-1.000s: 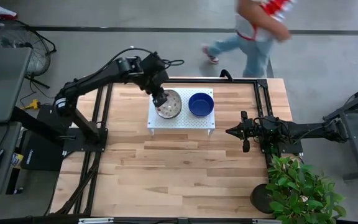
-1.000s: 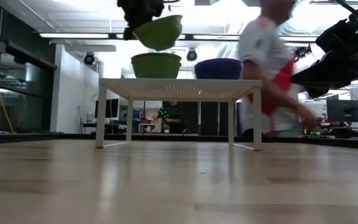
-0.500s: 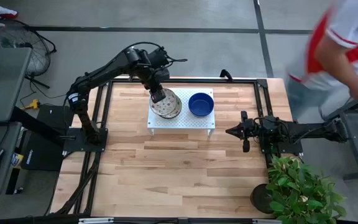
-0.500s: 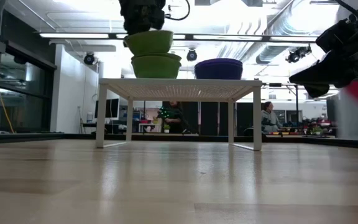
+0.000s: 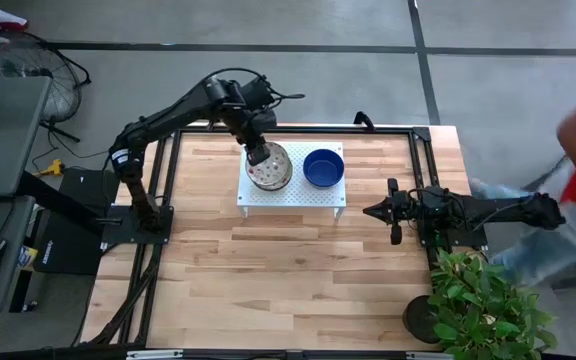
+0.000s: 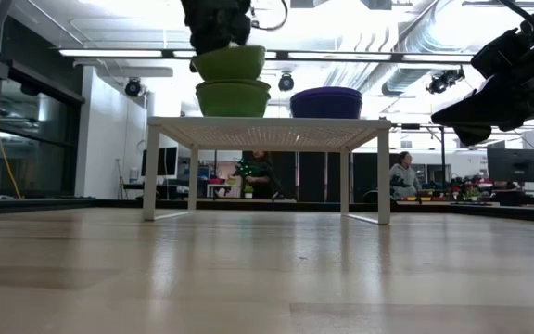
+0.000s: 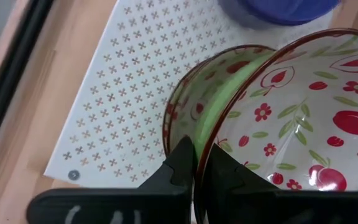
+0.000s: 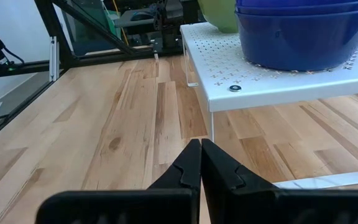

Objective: Pick & Place Mini bowls
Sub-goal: Stack the white patterned bowl on top of the white patterned bowls on the shelf

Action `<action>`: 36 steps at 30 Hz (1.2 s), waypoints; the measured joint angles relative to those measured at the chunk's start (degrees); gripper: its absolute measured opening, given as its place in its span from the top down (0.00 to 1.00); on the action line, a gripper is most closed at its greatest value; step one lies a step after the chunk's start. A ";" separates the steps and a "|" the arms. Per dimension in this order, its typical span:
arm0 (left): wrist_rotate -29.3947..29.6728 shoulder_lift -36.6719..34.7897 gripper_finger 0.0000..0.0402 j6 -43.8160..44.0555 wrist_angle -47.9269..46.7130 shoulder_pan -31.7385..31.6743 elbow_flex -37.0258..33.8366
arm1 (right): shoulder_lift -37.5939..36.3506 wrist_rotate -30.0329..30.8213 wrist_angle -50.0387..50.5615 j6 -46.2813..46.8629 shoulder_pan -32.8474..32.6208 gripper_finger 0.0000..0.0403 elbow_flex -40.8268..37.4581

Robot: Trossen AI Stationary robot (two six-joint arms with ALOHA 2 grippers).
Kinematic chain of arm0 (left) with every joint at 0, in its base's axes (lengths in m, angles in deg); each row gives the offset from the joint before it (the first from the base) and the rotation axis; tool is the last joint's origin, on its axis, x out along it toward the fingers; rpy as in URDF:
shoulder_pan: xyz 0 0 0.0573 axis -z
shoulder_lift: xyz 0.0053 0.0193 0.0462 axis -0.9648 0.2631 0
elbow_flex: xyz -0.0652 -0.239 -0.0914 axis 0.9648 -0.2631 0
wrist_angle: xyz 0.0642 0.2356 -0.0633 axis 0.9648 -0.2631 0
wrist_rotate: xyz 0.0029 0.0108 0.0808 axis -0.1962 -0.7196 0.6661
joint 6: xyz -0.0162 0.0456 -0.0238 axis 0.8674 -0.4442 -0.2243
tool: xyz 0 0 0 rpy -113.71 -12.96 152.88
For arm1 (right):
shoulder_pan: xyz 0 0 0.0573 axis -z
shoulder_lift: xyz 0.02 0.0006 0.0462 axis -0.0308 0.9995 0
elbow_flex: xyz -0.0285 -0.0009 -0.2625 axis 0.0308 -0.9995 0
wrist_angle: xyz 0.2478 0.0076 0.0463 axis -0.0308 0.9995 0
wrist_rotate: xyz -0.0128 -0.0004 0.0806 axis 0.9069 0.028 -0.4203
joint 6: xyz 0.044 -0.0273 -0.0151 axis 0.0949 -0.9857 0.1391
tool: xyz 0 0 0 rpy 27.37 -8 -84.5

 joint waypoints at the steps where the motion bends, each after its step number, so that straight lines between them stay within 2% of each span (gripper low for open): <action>1: 0.00 0.51 0.98 0.05 -0.07 0.00 -0.02 | -0.01 0.00 0.00 0.01 0.00 1.00 0.00; 13: -0.33 2.44 0.98 -0.86 0.56 0.00 -0.11 | -0.01 0.01 -0.01 0.00 0.00 1.00 0.00; 21: -0.57 2.44 0.88 -1.83 0.84 0.01 -0.11 | -0.01 0.01 -0.01 0.01 -0.01 1.00 0.00; 36: -1.29 2.44 0.87 -3.47 -0.06 0.00 -0.11 | -0.01 0.01 0.00 0.02 -0.01 1.00 0.00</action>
